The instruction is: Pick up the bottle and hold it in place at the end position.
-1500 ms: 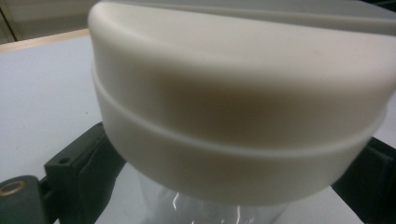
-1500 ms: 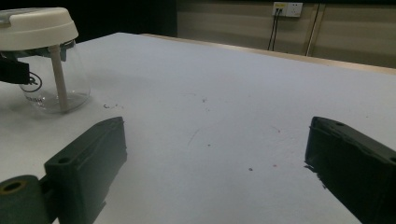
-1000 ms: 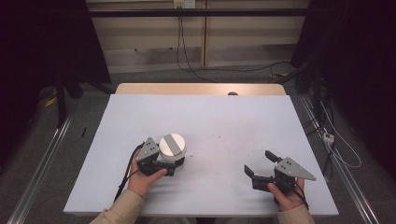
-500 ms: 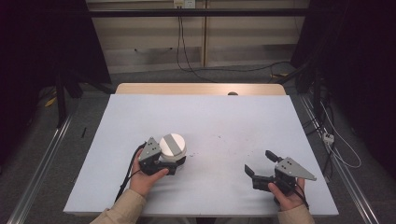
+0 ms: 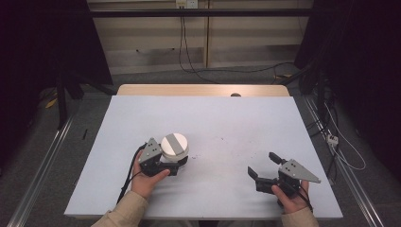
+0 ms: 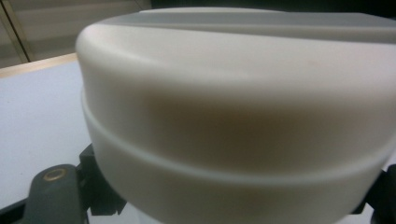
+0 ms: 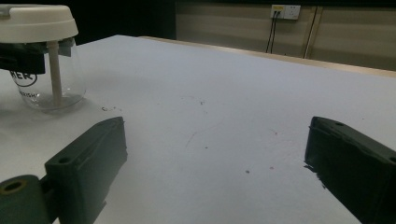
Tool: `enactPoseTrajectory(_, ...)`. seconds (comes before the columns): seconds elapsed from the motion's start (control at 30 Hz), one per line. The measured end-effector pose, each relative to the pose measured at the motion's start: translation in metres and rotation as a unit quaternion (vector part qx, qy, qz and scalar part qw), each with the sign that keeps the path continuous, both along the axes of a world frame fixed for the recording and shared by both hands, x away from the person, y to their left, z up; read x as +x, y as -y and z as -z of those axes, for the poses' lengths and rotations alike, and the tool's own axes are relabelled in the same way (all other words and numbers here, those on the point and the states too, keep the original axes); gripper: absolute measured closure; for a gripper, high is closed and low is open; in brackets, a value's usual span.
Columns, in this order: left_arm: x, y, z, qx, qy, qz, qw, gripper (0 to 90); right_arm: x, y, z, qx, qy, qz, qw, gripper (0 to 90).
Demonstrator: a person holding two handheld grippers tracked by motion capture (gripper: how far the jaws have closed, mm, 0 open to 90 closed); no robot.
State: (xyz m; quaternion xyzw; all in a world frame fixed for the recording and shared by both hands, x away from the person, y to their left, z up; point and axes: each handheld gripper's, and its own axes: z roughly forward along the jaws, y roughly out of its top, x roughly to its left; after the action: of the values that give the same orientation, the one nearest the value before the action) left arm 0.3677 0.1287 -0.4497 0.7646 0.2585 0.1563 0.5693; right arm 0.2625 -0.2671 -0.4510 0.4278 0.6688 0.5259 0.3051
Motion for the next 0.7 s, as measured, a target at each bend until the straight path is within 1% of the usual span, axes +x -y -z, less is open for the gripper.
enactPoseTrajectory(0.03, 0.000, 0.001, 0.000, -0.004, -0.004, 0.000, 1.0000, 18.2, 0.000, 0.000, 0.000, -0.001, 0.000, 0.000, 1.0000, 5.2)
enactPoseTrajectory(0.1, 0.002, 0.004, -0.001, -0.002, -0.003, 0.000, 1.0000, 18.2, 0.000, 0.000, 0.000, -0.001, 0.000, -0.001, 1.0000, 5.2)
enactPoseTrajectory(0.17, 0.004, 0.006, -0.003, -0.005, -0.003, 0.003, 1.0000, 18.3, 0.000, 0.000, 0.000, -0.001, 0.000, -0.001, 1.0000, 5.2)
enactPoseTrajectory(0.23, 0.005, 0.008, -0.005, -0.007, 0.001, 0.003, 1.0000, 18.3, 0.000, 0.000, 0.000, -0.001, 0.000, -0.001, 1.0000, 5.2)
enactPoseTrajectory(0.3, 0.007, 0.009, -0.007, -0.016, 0.004, 0.001, 0.9999, 18.3, 0.000, 0.000, 0.000, 0.000, 0.000, 0.000, 1.0000, 5.2)
enactPoseTrajectory(0.5, 0.013, 0.015, -0.012, -0.023, 0.007, 0.001, 0.9997, 18.3, 0.000, 0.000, 0.000, 0.001, 0.000, 0.000, 1.0000, 5.2)
enactPoseTrajectory(0.53, 0.014, 0.015, -0.013, -0.021, 0.008, 0.000, 0.9997, 18.2, 0.000, 0.000, 0.000, 0.000, 0.000, 0.000, 1.0000, 5.2)
enactPoseTrajectory(0.63, 0.018, 0.019, -0.013, -0.026, 0.004, -0.001, 0.9997, 18.2, 0.001, 0.001, 0.000, 0.001, -0.001, 0.000, 1.0000, 5.2)
enactPoseTrajectory(0.7, 0.021, 0.021, -0.013, -0.026, 0.005, -0.001, 0.9997, 18.2, 0.001, 0.001, 0.000, 0.001, -0.001, 0.000, 1.0000, 5.2)
